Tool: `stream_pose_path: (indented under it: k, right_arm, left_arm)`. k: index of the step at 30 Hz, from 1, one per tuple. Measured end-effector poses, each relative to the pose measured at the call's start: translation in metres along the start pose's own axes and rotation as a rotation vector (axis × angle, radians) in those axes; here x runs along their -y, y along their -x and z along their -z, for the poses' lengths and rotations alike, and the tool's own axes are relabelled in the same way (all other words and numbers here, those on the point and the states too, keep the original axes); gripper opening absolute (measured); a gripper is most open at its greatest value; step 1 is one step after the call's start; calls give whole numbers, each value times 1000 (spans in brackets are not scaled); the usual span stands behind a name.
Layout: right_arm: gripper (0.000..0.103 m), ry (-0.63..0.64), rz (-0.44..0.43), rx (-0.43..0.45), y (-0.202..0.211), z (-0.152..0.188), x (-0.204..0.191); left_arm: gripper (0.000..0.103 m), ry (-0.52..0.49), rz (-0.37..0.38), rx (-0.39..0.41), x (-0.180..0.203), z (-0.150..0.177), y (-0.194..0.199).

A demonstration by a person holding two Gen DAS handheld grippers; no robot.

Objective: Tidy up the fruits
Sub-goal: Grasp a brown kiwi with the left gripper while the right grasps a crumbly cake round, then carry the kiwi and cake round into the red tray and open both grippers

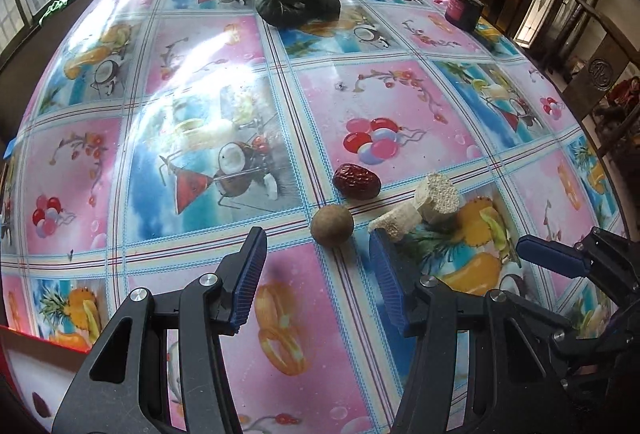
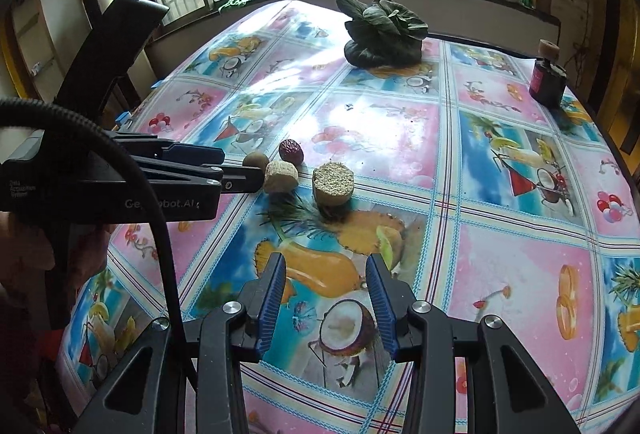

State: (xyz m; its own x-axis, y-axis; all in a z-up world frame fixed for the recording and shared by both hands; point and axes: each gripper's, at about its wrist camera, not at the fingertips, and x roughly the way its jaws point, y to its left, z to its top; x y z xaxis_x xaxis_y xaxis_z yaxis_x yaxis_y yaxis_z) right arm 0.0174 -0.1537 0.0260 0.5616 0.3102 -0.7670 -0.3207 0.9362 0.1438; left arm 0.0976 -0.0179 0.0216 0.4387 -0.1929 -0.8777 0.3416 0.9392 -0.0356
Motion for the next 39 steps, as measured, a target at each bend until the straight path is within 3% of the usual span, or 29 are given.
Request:
stream_pose_path:
  k: [1, 2, 5, 12, 15, 23, 24, 25, 26, 39]
  right_arm:
    - [40, 1, 2, -2, -1, 0, 0]
    - [40, 0, 2, -3, -1, 0, 1]
    - [40, 2, 6, -3, -2, -2, 1]
    - [40, 41, 2, -7, -6, -11, -9]
    - [40, 50, -37, -6, -8, -15, -15]
    - [40, 107, -44, -32, -41, -31, -41]
    - [37, 115, -32, -37, -46, -31, -43]
    - [24, 124, -17, -49, -51, -31, -46]
    - [24, 132, 3, -44, -53, -31, -47]
    - [24, 90, -54, 30, 12, 0, -71]
  left_arm:
    - [45, -1, 4, -5, 0, 0, -2]
    - [31, -5, 8, -13, 0, 0, -4]
    - [20, -21, -18, -8, 1, 2, -4]
    - [20, 38, -14, 5, -10, 7, 6]
    - [20, 61, -21, 20, -15, 12, 19]
    - [20, 103, -65, 68, -21, 34, 57]
    - [20, 107, -70, 72, -22, 37, 61]
    - [20, 112, -75, 76, -23, 40, 65]
    - [20, 117, -79, 78, -25, 44, 68]
    - [20, 210, -106, 107, -50, 103, 114]
